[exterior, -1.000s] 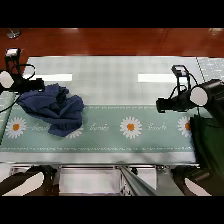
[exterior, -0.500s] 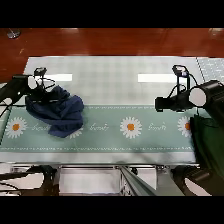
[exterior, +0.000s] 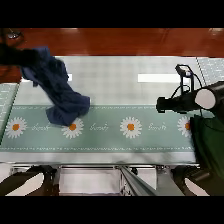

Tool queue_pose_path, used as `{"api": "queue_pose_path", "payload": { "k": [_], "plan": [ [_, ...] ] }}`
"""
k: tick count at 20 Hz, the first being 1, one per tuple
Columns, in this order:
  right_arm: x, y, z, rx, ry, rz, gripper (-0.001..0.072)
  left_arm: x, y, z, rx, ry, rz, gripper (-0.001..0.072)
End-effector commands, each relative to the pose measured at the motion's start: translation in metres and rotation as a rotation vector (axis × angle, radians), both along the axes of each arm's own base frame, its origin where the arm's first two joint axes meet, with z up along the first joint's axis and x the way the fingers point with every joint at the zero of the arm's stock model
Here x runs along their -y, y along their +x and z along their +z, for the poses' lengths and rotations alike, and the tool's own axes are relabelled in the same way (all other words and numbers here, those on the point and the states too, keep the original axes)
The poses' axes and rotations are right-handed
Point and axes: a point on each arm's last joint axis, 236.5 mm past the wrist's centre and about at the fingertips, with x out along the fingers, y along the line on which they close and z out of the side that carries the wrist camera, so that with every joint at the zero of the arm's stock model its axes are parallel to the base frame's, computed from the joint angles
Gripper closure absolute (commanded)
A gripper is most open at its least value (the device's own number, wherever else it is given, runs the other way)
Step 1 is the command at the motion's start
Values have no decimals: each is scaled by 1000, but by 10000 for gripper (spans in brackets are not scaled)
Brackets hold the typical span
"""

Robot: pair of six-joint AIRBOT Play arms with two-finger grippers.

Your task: Fold the shirts.

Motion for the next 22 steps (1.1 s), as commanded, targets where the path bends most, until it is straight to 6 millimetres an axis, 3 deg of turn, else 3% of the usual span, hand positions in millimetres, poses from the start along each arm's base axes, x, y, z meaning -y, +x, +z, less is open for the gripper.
{"api": "queue_pose_path", "payload": {
  "k": [1,5,9,11,12,15,17,20,22],
  "plan": [
    [1,-9,30,77,31,5,98,28,-35,126,293,-70,-92,681],
    [5,-24,67,186,74,4,99,52,-79,213,494,-154,-163,681],
    [6,-36,100,296,127,-6,111,107,-121,293,707,-236,-381,681],
    [4,-42,109,323,153,-2,111,128,-138,319,785,-279,-441,681],
    [3,-44,112,330,164,0,111,140,-143,322,794,-302,-472,681],
    [2,-46,114,335,172,3,111,197,-159,301,709,-373,-635,681],
    [2,-46,114,335,169,6,111,241,-171,273,653,-441,-726,681],
    [2,-46,114,334,169,6,111,286,-178,214,556,-521,-762,681],
    [2,-46,114,334,169,6,111,298,-169,151,423,-545,-718,681]
  ]
}}
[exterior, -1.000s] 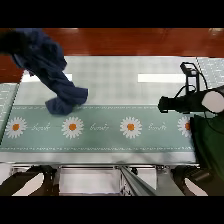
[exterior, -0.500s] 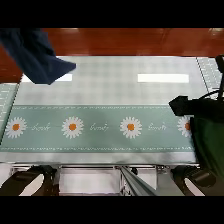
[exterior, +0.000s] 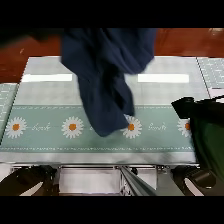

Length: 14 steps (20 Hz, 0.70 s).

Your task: Fold the shirts.

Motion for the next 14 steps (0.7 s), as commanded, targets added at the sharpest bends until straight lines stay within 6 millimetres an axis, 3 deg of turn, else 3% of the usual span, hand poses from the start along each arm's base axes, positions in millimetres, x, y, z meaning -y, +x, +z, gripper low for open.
{"api": "queue_pose_path", "payload": {
  "k": [1,4,6,8,9,10,11,12,14],
  "plan": [
    [0,-1,1,3,-1,3,111,28,1,-97,-184,32,-17,681],
    [0,0,-4,-3,-4,2,111,13,0,-225,-416,220,0,680],
    [3,1,-10,-6,-17,-4,111,-17,-5,-303,-552,364,37,680],
    [4,3,-15,-22,-31,-7,111,-49,-17,-364,-703,452,69,667],
    [3,5,-21,-42,-34,-5,111,-62,-23,-385,-770,480,82,524],
    [2,8,-27,-65,-42,-4,110,-75,-27,-401,-829,496,102,211],
    [2,13,-34,-80,-65,4,109,-88,-24,-410,-862,507,130,7],
    [9,21,-39,-78,-109,-1,108,-107,-18,-413,-882,529,167,5],
    [58,30,-46,-122,-242,-116,102,-154,-4,-402,-926,565,257,5]
  ]
}}
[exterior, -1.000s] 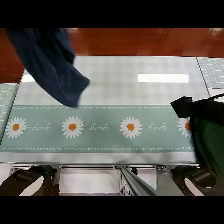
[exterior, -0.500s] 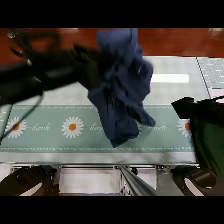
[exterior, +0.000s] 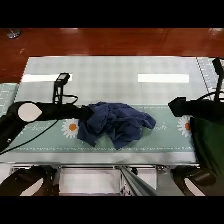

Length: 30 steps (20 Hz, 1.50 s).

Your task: Fold the shirts.

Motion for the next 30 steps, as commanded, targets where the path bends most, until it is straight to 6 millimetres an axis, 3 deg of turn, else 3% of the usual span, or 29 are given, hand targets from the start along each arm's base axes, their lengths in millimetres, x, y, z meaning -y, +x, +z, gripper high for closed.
{"api": "queue_pose_path", "payload": {
  "k": [1,3,4,5,7,8,9,11,15,19,21,22,24,30],
  "plan": [
    [79,5,-13,-84,-223,-166,85,-82,0,-12,-136,130,118,5],
    [148,-25,-23,-210,-325,-339,86,-132,-8,-18,-229,138,255,5],
    [161,-43,-38,-289,-299,-392,87,-135,-26,-30,-324,75,289,5],
    [159,-56,-59,-357,-221,-412,88,-124,-47,-42,-407,-8,262,5],
    [118,-65,-105,-425,21,-370,88,-91,-80,-62,-505,-168,212,5],
    [84,-65,-123,-438,162,-311,88,-75,-87,-69,-521,-233,208,5],
    [53,-66,-134,-452,276,-252,88,-61,-92,-75,-524,-276,206,5],
    [11,-70,-151,-467,412,-184,88,-46,-92,-88,-509,-288,220,5],
    [-21,-87,-170,-514,413,-93,88,-11,-71,-95,-401,-279,207,5],
    [-46,-86,-172,-507,402,-44,89,26,-70,-97,-418,-293,156,6],
    [-65,-87,-178,-528,410,-11,89,35,-63,-96,-415,-286,133,9],
    [-78,-84,-180,-526,429,1,89,37,-57,-95,-414,-286,132,54],
    [-103,-76,-187,-522,475,8,89,40,-50,-94,-401,-279,92,667],
    [-145,-71,-206,-550,554,-4,90,55,-54,-69,-387,-309,-54,680]
  ]
}}
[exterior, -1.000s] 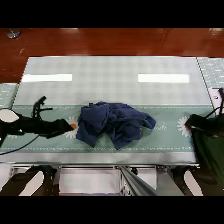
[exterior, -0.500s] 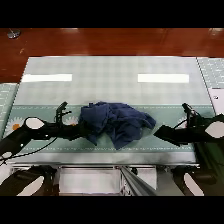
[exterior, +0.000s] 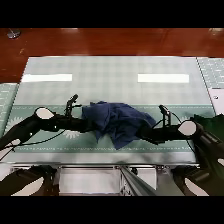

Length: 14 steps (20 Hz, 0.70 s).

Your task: Fold the shirts.

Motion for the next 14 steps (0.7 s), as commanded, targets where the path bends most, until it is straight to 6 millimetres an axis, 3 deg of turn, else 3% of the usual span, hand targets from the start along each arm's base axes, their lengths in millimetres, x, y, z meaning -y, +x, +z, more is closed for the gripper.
{"api": "queue_pose_path", "payload": {
  "k": [1,2,3,4,5,7,9,10,12,14],
  "plan": [
    [-24,10,-8,-2,52,-52,101,7,1,10,22,-22,-49,680],
    [-28,13,-8,5,59,-54,172,8,4,13,36,-25,-55,680],
    [-33,16,-7,13,62,-42,359,9,6,17,54,-29,-67,680],
    [-39,19,-3,41,66,7,604,11,10,22,67,-35,-69,680],
    [-46,27,8,84,77,58,694,12,14,28,86,-41,-71,680],
    [-53,55,44,189,93,113,695,14,34,59,174,-67,-61,680],
    [-44,96,105,315,76,166,695,5,70,126,351,-111,-18,681],
    [-36,116,143,390,55,186,695,-5,91,173,476,-129,20,681],
    [-14,155,237,587,-24,195,695,-30,120,271,719,-148,95,681],
    [2,167,343,816,-83,191,695,-59,129,364,924,-154,176,681]
  ]
}}
